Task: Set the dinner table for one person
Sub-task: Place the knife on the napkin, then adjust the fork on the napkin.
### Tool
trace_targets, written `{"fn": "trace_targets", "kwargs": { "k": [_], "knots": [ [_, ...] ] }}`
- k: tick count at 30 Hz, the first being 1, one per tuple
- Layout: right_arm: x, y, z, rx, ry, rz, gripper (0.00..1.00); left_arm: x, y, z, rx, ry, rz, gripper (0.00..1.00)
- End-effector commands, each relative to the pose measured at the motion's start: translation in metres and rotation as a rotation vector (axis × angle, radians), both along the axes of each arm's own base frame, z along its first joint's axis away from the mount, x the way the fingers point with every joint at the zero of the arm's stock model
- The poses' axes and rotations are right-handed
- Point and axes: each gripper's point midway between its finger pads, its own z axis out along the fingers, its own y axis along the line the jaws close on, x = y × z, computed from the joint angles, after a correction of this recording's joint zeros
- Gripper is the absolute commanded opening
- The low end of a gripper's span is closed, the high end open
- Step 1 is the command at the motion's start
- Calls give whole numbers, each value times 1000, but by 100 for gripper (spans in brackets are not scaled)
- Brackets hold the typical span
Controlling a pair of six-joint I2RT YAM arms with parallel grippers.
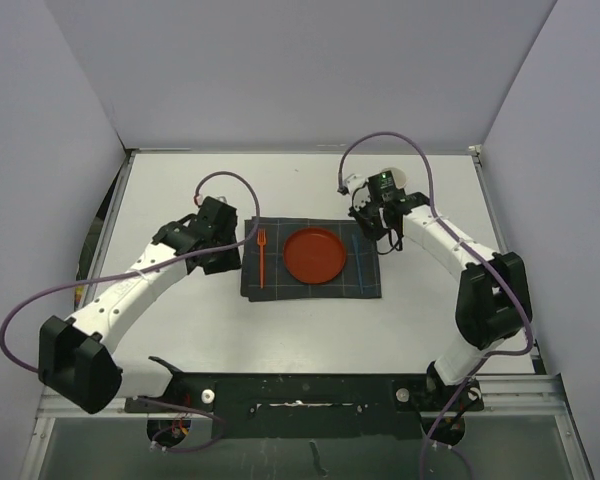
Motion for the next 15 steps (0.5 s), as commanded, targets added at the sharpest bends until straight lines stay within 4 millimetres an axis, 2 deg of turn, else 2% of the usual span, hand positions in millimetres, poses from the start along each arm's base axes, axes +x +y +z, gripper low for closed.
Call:
{"fn": "trace_targets", "kwargs": {
  "k": [1,7,11,15],
  "knots": [
    [44,2,34,-8,-146,-31,0,46,-26,14,-45,-113,-56,33],
    [60,-5,24,-16,-147,-49,0,42,-32,-21,-61,-48,-62,28],
    [68,5,8,-6,-105,-30,0,44,-30,-35,-59,-23,-45,28],
    [88,14,1,-1,-106,-24,0,50,-31,-46,-44,9,-40,28]
  ]
}}
